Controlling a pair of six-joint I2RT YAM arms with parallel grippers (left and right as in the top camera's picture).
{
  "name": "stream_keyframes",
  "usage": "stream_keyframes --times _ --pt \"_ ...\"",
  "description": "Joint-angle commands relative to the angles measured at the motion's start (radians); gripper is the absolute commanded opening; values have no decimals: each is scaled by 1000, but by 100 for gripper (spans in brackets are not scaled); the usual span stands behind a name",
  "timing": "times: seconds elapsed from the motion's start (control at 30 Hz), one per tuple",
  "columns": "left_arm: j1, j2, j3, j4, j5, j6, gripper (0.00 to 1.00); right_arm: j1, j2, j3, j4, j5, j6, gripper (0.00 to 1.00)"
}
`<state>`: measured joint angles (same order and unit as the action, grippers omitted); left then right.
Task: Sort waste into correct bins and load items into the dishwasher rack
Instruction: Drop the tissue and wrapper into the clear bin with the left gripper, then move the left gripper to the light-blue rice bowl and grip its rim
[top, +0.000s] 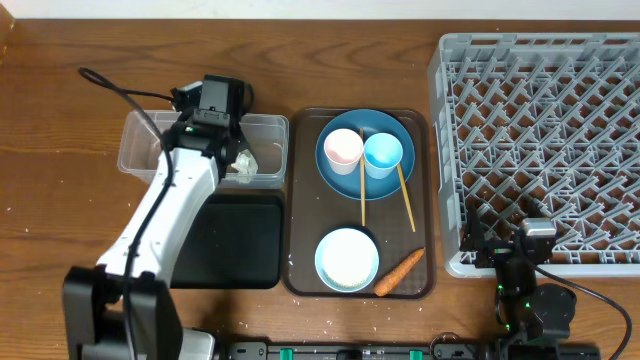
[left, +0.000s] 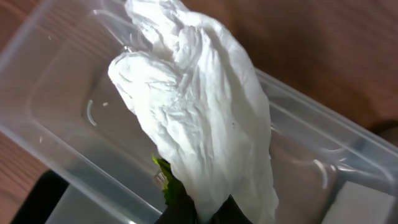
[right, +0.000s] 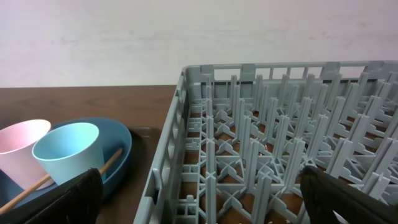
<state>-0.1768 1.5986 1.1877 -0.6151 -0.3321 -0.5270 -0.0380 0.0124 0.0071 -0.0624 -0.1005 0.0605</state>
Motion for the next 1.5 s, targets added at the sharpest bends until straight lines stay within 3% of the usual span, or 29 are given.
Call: stream_keyframes --times 0.0,0.07,0.13,0.43,0.53,0.77,0.87,0.97,1.03,1.13,1.33,1.47 --pt "3 39 12 8 10 -18 7 -4 -5 -2 -2 -1 2 99" --pt "4 48 12 12 10 -18 10 -4 -5 -2 -2 -1 2 99" --pt "3 48 12 11 10 -17 26 -4 -5 -2 -2 -1 2 99" --pt "1 9 17 -4 11 -17 45 -4 -5 -2 -2 -1 2 99" --pt "-5 -37 17 -42 50 -16 45 -4 -5 -2 -2 -1 2 99" --pt "-55 -179 17 -227 357 -16 44 -4 -5 -2 -2 -1 2 99" --pt "-111 -222 16 -342 420 -16 43 -4 -5 -2 -2 -1 2 99" --pt "-199 -242 13 -437 430 -17 43 -4 -5 -2 -2 -1 2 99" --pt "-279 -242 11 -481 429 -17 34 -4 -5 -2 -2 -1 2 99" --pt "-409 -239 -1 -499 430 -24 33 -4 -5 -2 -2 -1 2 99" --pt "-669 -231 -8 -480 421 -132 31 -4 -5 -2 -2 -1 2 99" --pt "-797 -224 -8 -470 333 -229 30 -4 -5 -2 -2 -1 2 99"
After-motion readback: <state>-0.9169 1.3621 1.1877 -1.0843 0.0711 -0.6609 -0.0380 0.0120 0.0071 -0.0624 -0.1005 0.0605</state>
